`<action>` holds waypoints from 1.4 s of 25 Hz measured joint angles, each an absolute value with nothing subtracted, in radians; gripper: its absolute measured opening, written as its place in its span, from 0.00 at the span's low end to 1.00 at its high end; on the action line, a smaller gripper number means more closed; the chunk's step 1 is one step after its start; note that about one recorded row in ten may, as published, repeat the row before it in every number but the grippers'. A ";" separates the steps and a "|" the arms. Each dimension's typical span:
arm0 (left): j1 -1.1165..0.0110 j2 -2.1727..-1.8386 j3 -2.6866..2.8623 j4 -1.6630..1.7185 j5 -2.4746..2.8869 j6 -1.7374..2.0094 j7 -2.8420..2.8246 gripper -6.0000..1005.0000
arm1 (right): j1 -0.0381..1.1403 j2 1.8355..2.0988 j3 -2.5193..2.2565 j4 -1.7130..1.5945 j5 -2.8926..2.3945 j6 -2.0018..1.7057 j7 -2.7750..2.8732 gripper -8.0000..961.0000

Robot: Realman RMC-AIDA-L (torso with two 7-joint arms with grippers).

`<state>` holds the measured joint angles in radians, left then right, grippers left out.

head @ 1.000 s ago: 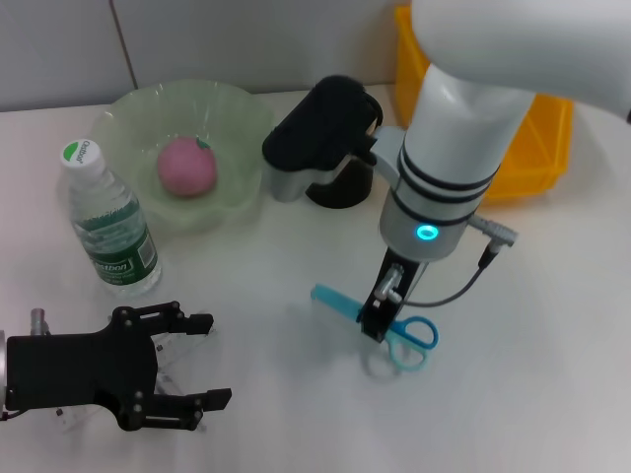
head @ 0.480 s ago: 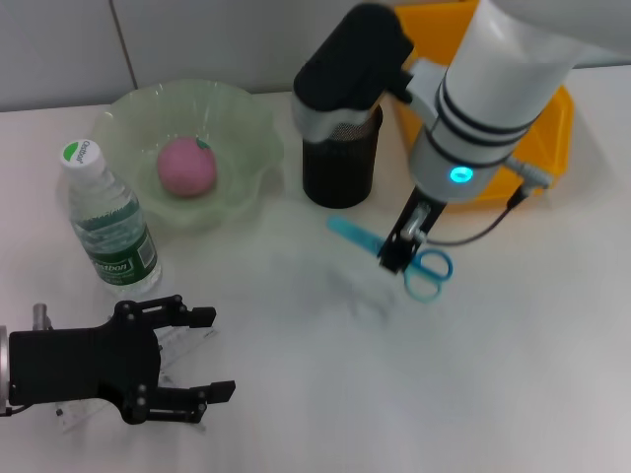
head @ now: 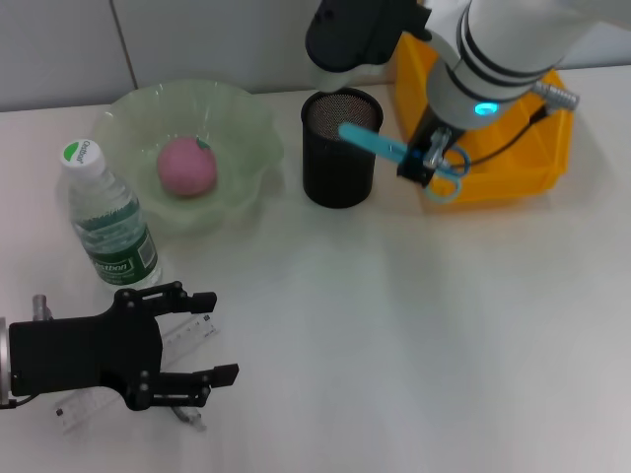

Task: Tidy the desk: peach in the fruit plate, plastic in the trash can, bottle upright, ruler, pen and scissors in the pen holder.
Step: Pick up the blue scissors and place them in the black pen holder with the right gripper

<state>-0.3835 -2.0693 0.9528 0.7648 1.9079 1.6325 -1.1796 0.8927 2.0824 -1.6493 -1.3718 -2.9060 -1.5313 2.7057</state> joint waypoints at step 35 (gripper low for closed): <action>-0.383 -2.070 0.951 0.664 1.742 1.596 -1.089 0.81 | 0.531 2.078 -1.593 -1.590 -2.924 -0.971 1.791 0.24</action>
<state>-0.3825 -2.0703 0.9510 0.6639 1.7417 1.5965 -1.0891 0.5311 2.0785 -1.5929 -1.5896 -2.9237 -0.9713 1.7914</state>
